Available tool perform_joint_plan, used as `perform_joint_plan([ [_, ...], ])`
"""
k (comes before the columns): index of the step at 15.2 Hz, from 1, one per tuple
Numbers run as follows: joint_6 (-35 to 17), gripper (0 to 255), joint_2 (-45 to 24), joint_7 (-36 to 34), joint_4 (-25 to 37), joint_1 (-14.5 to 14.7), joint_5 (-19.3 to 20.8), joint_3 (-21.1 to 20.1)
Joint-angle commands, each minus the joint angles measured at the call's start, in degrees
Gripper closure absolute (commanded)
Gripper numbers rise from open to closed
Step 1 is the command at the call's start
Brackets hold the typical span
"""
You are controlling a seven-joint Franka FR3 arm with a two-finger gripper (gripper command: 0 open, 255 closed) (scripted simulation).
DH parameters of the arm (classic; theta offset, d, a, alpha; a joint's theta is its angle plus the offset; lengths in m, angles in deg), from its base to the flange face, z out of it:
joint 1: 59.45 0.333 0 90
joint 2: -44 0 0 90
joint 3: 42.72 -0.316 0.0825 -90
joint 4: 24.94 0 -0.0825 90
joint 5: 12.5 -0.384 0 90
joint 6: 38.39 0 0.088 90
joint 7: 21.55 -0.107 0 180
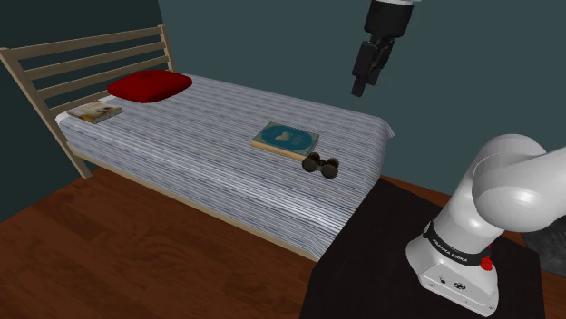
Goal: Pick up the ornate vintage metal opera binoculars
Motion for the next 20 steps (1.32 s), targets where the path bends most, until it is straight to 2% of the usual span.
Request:
perform_joint_plan([
  [1,0.0,0,0.0,0.0,0.0,0.0,0.0,0.0],
  [10,-15.09,0,-14.31,-13.5,-2.74,-6.56,1.24,-3.07],
  [20,-28.76,0,-32.94,-29.42,-0.51,-13.59,5.45,-4.09],
])
